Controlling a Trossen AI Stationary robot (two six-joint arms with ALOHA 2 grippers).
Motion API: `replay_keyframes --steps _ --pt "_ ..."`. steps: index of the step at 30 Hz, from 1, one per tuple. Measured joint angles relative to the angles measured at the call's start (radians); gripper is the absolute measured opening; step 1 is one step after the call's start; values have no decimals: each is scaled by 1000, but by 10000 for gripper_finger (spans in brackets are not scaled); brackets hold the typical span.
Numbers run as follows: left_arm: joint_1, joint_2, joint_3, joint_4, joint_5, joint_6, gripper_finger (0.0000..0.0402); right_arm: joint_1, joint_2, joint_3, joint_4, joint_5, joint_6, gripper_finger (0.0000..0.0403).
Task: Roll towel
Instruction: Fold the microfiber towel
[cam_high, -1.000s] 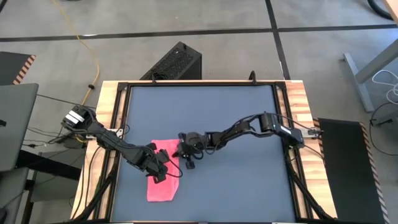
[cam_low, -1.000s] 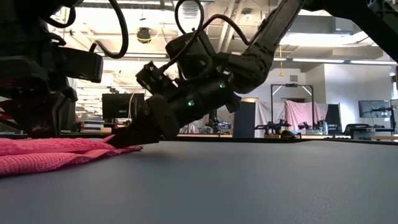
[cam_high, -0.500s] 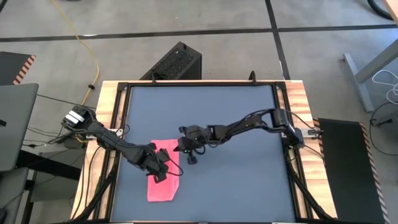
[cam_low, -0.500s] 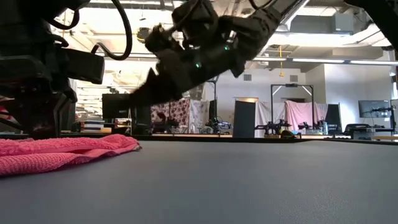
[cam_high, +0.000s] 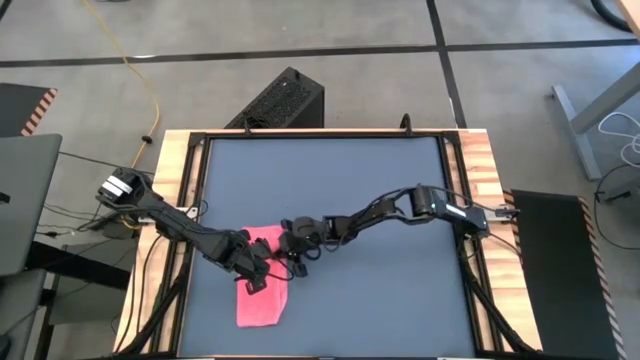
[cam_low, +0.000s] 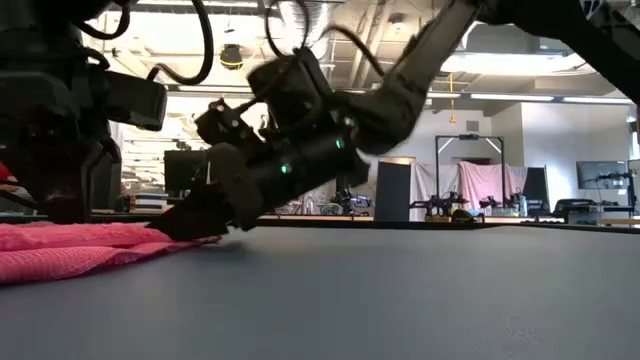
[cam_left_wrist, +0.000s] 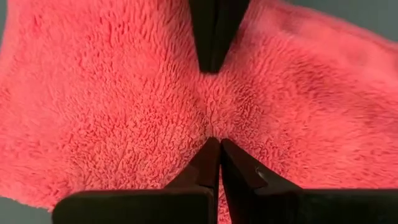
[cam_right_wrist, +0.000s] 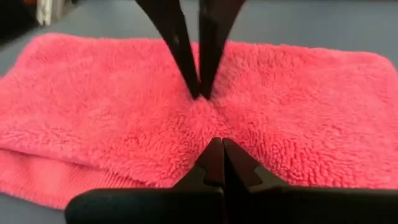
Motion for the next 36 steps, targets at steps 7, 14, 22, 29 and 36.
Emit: replay_keyframes --steps 7,14,22,29,36 --pt "2 -8 3 -26 -11 -10 0 2 -73 19 -235 0 -68 13" --pt "14 -6 3 -83 -15 -16 0 -8 -197 -31 -312 -1 -123 13" --pt "43 -6 -13 -110 -58 26 0 -78 -313 -295 69 1 -37 13" --pt "134 -7 -1 -211 -171 76 0 -136 -204 -278 122 36 -25 13" --pt "133 -69 102 -235 -210 125 0 -156 -146 -229 44 81 -24 13"
